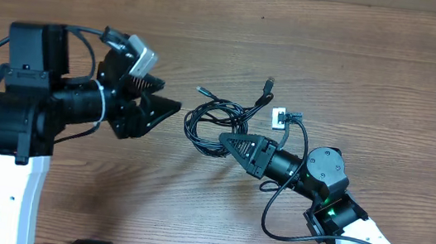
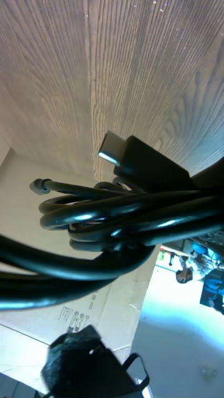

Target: Untangle cables

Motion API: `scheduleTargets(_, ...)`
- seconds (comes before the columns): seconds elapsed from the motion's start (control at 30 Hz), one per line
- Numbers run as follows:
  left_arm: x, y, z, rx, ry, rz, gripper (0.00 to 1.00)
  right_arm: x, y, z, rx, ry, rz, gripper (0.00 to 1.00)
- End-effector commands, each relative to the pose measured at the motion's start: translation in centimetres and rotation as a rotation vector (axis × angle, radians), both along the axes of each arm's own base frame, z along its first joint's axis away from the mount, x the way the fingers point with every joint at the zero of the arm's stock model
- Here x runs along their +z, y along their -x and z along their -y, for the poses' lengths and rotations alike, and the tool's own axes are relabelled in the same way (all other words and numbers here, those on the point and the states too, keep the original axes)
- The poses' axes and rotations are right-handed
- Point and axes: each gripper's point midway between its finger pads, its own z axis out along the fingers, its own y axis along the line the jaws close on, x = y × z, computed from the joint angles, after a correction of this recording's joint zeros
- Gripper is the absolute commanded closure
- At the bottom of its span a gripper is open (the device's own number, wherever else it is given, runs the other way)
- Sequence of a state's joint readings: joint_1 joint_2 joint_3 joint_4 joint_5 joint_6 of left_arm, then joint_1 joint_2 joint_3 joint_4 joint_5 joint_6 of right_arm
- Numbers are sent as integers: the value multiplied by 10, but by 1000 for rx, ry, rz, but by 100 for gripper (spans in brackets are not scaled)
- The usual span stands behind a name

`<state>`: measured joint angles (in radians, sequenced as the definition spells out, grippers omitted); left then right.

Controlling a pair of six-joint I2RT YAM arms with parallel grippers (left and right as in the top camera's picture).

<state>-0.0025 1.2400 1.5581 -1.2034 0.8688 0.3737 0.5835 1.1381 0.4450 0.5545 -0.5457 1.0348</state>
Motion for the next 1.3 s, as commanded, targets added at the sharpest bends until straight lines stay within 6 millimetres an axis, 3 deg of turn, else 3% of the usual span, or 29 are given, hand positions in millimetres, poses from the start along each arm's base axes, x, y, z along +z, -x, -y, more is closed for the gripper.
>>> scheduleTargets(0.0,2,-9,9,47,-17,-11,40,12,0,-1,5,-15,40,96)
scheduleTargets(0.17,4,-18,29,-12,-12,32,39,12,4,-3,27,-16,39,96)
scheduleTargets(0.3,-6,-31,43,-34,1,-1,34,12,5,-3,31,-15,36,96)
scheduleTargets(0.5,-37,-58,67,-59,-59,-26,33,3,5,-3,31,8,1,96)
scheduleTargets(0.77,-82,-71,111,-92,-216,-22,31,0,6,-3,34,13,-9,96)
scheduleTargets(0.93,-106,-73,119,-70,-316,-35,31,-2,6,-3,34,18,-16,96)
scheduleTargets(1.27,-106,-71,122,-66,-299,-58,30,-12,7,-2,30,46,-58,96)
